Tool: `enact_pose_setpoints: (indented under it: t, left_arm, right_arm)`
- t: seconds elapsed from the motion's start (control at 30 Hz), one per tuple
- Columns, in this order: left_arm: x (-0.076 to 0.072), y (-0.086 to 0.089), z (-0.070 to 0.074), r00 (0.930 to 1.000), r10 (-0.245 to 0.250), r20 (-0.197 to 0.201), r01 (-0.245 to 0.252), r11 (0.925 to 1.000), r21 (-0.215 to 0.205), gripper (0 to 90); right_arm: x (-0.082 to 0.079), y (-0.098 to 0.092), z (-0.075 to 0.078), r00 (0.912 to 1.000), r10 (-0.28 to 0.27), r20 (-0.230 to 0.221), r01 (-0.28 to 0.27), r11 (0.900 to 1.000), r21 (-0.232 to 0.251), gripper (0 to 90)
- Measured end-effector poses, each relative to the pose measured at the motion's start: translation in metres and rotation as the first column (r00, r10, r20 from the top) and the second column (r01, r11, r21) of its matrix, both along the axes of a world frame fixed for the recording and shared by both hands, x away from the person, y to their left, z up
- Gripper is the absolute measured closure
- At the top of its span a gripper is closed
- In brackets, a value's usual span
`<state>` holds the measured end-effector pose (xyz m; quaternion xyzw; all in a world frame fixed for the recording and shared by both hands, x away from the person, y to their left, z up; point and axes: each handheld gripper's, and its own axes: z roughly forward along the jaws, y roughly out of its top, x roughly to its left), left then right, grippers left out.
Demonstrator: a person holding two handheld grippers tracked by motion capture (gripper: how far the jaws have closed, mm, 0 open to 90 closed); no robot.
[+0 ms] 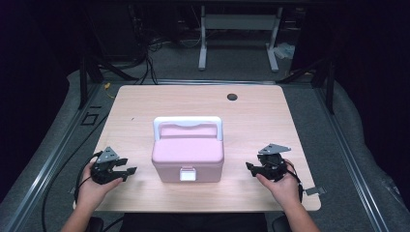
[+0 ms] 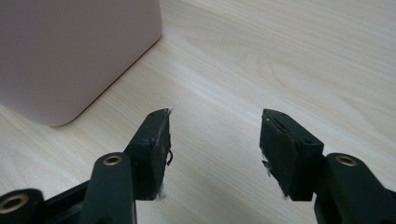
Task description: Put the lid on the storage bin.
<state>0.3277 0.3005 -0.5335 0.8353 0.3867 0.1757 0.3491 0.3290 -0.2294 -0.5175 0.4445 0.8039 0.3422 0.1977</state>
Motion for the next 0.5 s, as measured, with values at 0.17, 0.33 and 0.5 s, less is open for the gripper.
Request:
enact_pose_setpoints:
  t: [0.17,0.33,0.5]
  left_arm:
    - [0.000,0.000,-0.007,0.9996,-0.008,-0.027,0.009,0.9999,0.011,44.2]
    - [0.000,0.001,-0.012,0.9986,-0.005,-0.053,0.005,1.0000,-0.002,44.3]
    - [0.001,-0.002,-0.015,0.9959,-0.024,-0.087,0.023,0.9997,-0.008,44.6]
  right_arm:
    - [0.003,-0.001,-0.005,0.9998,-0.014,-0.015,0.014,1.000,0.018,42.8]
    - [0.005,0.002,-0.009,0.9998,0.000,-0.022,0.000,1.000,-0.013,42.8]
    - [0.005,0.003,-0.010,0.9995,0.004,-0.031,-0.005,1.000,-0.023,42.7]
